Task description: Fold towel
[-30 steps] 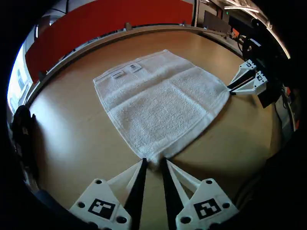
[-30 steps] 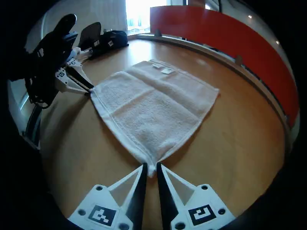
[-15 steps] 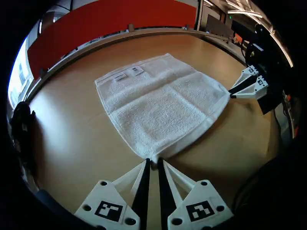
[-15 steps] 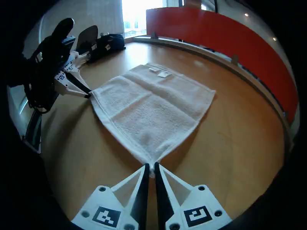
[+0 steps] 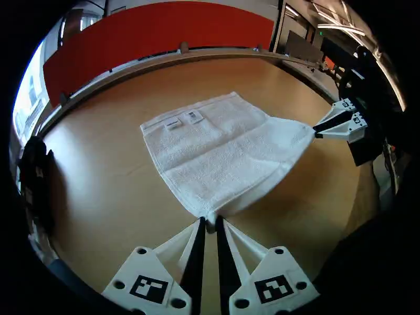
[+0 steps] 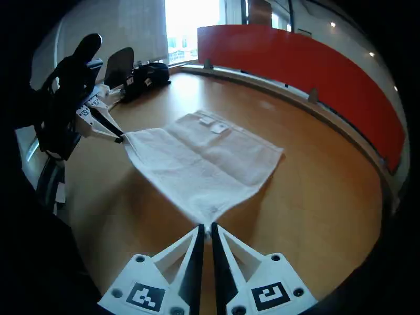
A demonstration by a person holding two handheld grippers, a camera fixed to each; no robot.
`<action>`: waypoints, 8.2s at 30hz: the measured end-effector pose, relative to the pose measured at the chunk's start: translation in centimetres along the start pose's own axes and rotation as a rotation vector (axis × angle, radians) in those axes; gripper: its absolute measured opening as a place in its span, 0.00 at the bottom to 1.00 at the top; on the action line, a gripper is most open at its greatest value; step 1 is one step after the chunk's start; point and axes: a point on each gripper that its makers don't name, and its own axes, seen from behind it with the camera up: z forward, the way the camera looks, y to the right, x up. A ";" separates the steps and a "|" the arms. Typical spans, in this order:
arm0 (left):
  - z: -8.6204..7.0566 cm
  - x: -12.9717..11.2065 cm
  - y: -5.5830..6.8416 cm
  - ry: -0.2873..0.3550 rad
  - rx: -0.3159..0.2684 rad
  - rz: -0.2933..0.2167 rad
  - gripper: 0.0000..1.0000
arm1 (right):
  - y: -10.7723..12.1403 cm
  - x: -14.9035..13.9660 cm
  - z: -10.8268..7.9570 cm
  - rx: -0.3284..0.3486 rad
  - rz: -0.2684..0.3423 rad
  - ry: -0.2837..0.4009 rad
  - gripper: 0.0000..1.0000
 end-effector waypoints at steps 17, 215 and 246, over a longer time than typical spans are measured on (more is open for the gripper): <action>-4.2 0.8 2.7 -0.025 -0.030 -0.001 0.15 | -2.0 1.6 -5.2 0.003 -0.003 0.020 0.10; -4.7 -5.5 -4.6 0.074 0.307 -0.341 0.95 | 4.9 -2.7 2.1 -0.023 -0.067 -0.124 0.94; -7.3 -8.6 -5.2 0.082 0.342 -0.396 0.95 | 5.6 -5.0 3.6 0.013 -0.093 -0.206 0.40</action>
